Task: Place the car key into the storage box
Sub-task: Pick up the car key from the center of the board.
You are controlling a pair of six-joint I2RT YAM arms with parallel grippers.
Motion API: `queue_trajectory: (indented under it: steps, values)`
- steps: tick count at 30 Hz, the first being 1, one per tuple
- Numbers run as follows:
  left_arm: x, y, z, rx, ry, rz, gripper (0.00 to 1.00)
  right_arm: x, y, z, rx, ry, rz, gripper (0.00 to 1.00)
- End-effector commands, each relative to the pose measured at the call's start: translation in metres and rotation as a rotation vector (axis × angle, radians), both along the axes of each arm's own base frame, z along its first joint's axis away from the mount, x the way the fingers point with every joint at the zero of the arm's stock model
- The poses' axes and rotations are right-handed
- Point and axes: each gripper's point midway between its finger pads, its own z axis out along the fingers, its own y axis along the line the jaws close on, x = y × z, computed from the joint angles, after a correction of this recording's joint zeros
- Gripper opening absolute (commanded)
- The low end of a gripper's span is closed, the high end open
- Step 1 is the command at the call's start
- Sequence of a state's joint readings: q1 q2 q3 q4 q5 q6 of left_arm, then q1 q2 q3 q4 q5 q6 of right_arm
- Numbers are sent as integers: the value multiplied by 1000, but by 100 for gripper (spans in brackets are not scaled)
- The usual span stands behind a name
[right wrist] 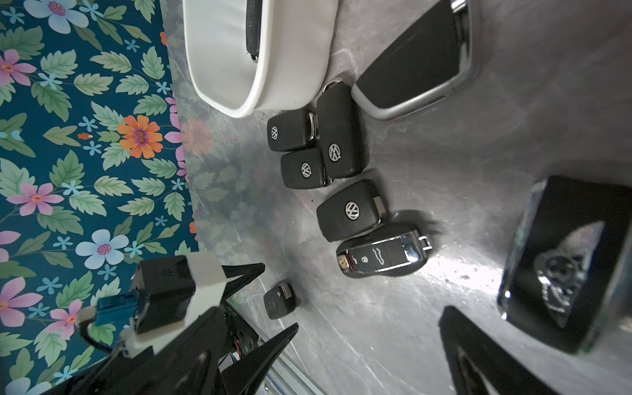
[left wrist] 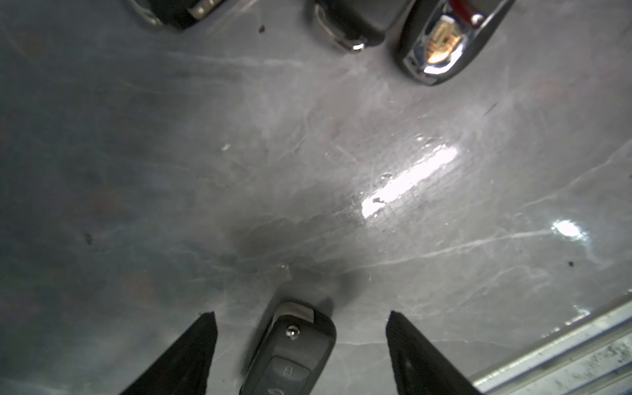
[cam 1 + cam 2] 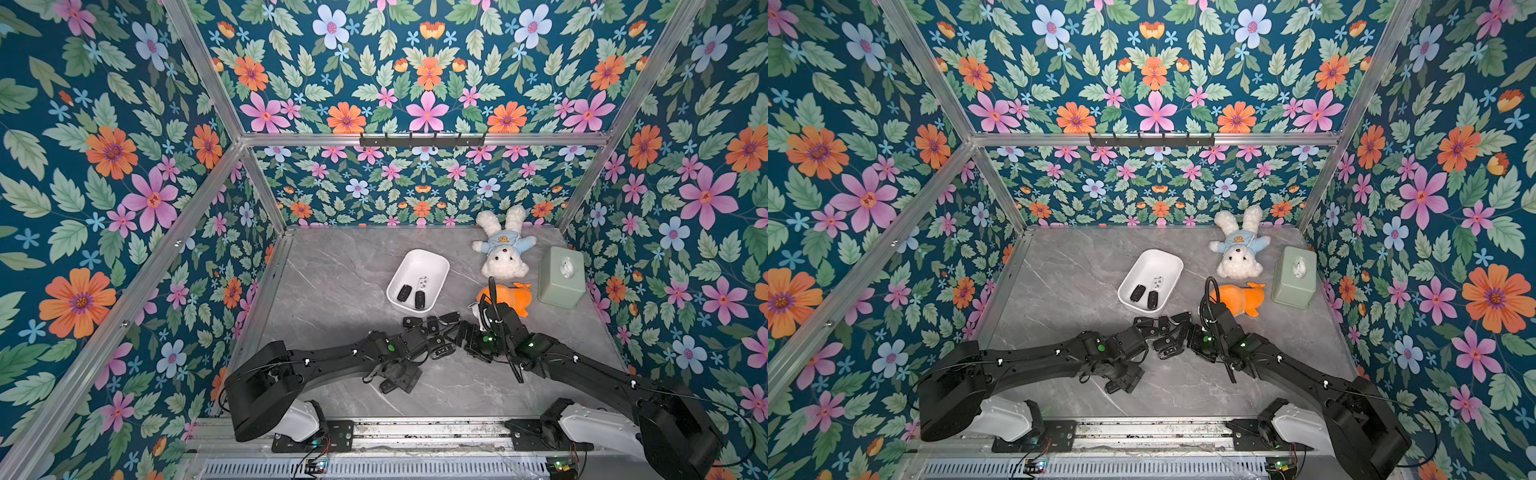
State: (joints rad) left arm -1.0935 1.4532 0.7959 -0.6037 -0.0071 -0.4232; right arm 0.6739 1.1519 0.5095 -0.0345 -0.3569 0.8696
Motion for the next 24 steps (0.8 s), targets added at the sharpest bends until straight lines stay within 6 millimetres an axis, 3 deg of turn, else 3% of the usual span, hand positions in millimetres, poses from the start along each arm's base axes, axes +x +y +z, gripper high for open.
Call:
queue_trajectory:
  steps: [1, 6, 13, 20, 24]
  values:
    - [-8, 9, -2, 26, 31, 6, 81, 1, -1, 0, -3, 0, -16, 99]
    - [-13, 23, -9, 86, 50, 8, 79, 4, 0, 1, 3, -4, -18, 99]
    - [-16, 26, -17, 112, 67, 4, 74, 6, 3, 5, 10, -15, -16, 99]
    - [-21, 33, -32, 146, 91, 2, 62, 8, 4, 8, 12, -19, -13, 99]
    - [-21, 31, -32, 144, 90, -4, 49, 9, 5, 7, 9, -17, -12, 99]
